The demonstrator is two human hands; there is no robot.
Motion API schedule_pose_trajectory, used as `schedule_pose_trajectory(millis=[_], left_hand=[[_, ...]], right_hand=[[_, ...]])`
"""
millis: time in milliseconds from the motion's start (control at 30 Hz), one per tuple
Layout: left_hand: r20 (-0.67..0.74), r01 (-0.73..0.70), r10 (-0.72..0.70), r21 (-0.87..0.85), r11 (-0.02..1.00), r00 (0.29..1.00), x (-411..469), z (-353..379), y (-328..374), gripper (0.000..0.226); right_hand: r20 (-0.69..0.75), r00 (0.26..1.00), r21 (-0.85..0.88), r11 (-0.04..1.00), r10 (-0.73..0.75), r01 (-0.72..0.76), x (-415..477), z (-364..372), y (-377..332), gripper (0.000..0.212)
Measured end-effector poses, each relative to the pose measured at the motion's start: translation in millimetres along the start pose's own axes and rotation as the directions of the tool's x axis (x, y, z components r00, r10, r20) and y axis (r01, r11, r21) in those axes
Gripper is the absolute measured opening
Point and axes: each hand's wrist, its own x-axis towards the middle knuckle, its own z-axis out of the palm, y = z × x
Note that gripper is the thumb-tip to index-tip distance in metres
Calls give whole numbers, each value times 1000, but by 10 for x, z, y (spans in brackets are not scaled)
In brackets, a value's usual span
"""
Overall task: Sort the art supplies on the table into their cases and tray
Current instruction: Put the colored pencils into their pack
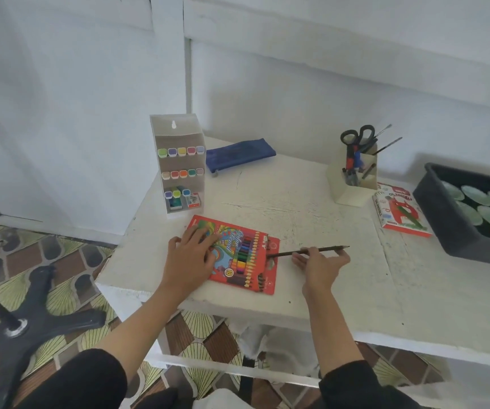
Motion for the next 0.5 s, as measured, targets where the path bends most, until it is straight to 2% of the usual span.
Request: schedule_pose_trajectory(millis=[100,267,367,500], left_hand=[[21,6,-6,-29,1000,1000,-5,-7,7,52],[57,19,-16,-49,999,998,-7,-32,14,58],[76,30,-26,-50,998,997,-5,-45,19,61],[74,34,-30,-42,999,997,-3,-55,29,60]], right_hand=[[-24,998,60,997,55,-53,-32,0,-7,49],[-28,997,97,993,67,-64,-77,6,-17,41],[10,996,168,981,94,-95,-122,60,-14,33],[82,992,170,979,99,-111,-169,110,45,13]])
